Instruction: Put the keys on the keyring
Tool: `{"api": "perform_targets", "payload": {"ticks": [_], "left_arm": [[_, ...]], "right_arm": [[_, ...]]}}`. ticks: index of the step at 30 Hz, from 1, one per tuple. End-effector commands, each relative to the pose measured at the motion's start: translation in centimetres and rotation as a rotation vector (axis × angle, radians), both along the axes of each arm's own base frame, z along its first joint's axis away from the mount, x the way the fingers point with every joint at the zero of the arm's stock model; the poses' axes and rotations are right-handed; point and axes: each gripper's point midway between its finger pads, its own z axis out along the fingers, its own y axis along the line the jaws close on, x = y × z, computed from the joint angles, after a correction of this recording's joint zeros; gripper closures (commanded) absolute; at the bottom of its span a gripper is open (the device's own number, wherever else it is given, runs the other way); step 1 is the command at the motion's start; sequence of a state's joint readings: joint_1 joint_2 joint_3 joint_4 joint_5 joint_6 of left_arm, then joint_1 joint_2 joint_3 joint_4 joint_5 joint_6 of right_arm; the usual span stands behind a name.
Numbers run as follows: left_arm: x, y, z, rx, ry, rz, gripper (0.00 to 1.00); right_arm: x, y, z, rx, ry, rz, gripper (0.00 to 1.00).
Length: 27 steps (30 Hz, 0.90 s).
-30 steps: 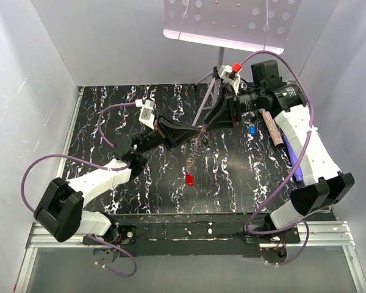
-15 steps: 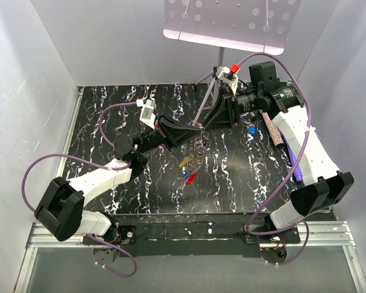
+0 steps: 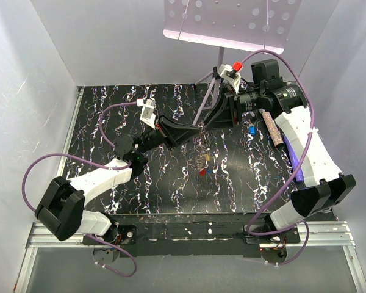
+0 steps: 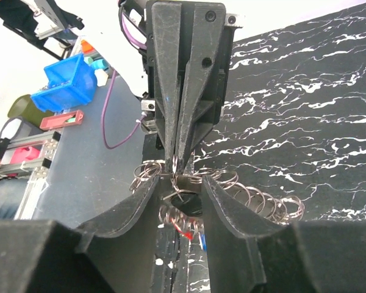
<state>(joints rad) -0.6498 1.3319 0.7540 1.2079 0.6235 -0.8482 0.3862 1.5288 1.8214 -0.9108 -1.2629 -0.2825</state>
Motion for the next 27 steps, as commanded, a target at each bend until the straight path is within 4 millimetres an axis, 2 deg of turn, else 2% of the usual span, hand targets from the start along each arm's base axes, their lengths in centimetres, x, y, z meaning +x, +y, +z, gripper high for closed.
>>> {"api": "perform_targets", "payload": {"ticks": [1,10,21,22,23,24,27], "left_arm": [[-0.06,0.78,2.38,-0.062,-0.048,0.032,1.0],[0.39,0.99,2.46,-0.072,-0.034,0.06,1.0],[0.77,0.87,2.1,-0.064,-0.018,0.07,1.0],[0.77,0.87,2.2,-0.065,-0.019,0.07,1.0],[0.75,0.86,2.13,-0.063,-0.017,0.068,1.0],[0.79,0.87,2.19,-0.062,-0.018,0.068,1.0],[0.83,0.83,2.12,-0.057,-0.019,0.07,1.0]], "right_arm": [[-1.4,-0.27,1.14,0.045,0.003,0.041,0.61],[-1.77,0.01,0.57,0.043,0.028,0.055,0.78],[-1.75,0.68,0.38,0.035,0.046,0.065,0.77],[-1.68,0.7,0.38,0.035,0.044,0.064,0.81],[-1.67,0.71,0.35,0.034,0.047,0.063,0.92],[-1.63,0.72,0.32,0.033,0.049,0.062,0.99],[-1.58,0.72,0.21,0.029,0.049,0.057,0.99]]}}
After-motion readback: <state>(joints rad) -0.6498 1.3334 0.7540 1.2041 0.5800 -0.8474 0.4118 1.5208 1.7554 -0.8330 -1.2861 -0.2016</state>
